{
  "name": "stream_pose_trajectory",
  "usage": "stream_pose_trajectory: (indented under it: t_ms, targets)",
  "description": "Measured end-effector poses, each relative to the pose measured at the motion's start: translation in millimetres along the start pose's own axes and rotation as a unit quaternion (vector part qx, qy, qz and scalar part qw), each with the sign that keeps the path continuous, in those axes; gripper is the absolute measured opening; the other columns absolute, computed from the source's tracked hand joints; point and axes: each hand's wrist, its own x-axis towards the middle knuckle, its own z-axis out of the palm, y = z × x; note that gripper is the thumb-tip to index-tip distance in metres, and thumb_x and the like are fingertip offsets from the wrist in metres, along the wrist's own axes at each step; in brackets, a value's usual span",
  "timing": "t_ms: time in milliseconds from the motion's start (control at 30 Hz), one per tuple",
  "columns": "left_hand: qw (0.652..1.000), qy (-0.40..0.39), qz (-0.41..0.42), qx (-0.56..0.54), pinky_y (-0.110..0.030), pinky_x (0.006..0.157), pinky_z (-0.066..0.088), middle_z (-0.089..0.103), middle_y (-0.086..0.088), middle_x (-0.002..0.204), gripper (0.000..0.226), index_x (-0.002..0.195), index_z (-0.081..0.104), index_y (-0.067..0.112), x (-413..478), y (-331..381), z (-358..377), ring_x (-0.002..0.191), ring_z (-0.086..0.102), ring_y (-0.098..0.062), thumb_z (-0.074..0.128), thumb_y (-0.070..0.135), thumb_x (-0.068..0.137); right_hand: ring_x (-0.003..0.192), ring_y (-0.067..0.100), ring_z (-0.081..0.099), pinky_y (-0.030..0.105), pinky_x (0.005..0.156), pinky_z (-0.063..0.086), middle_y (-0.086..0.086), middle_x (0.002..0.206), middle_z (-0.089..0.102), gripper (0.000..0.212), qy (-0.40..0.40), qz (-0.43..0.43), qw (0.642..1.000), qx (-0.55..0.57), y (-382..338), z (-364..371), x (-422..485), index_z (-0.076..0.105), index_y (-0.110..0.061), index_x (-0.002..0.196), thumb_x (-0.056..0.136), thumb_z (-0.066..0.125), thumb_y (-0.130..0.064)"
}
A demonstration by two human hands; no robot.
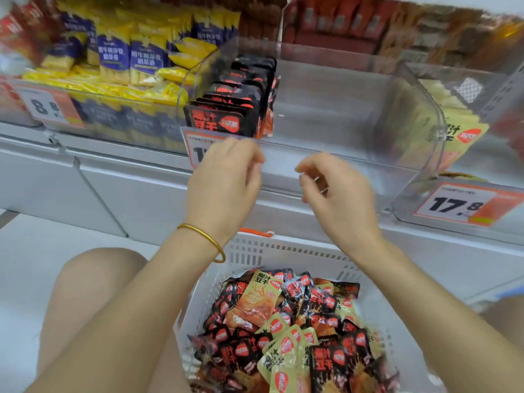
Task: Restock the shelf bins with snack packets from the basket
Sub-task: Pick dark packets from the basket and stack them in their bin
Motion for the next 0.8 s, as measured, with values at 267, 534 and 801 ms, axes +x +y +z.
stream_pose_trajectory:
  t_ms: [267,534,801]
  targets:
    - [0.928,-0.363,-0.027,0.084,-0.038,0.077,0.049,0.064,-0.006,0.099,0.016,0.099,0.062,0.016,-31,12,58,0.095,0.058,-0.029,0.048,0.019,0.093,0.098,0.024,0.06,0.03,0.076,0.045,0.008,0.105,0.066,0.016,-0.442,0.229,0.859,-0.116,102,70,-93,0.065,-0.009,0.101,0.091,0.054,-0.015]
    - [0.9,-0.418,-0.025,0.121,-0.04,0.084,0.049,0.062,-0.007,0.109,0.019,0.109,0.059,0.017,-34,8,68,0.102,0.056,-0.03,0.047,0.025,0.095,0.087,0.02,0.062,0.037,0.08,0.053,0.003,0.096,0.069,0.015,-0.619,0.141,0.762,-0.125,94,99,-140,0.064,-0.014,0.084,0.083,0.071,-0.026]
    - [0.88,-0.466,-0.03,0.09,-0.039,0.09,0.048,0.062,-0.005,0.113,0.021,0.112,0.059,0.017,-34,21,70,0.104,0.056,-0.025,0.049,0.026,0.095,0.063,0.011,0.057,0.029,0.067,0.051,-0.001,0.069,0.06,0.026,-0.549,0.233,0.802,0.031,107,61,-108,0.054,-0.019,0.066,0.083,0.071,-0.011]
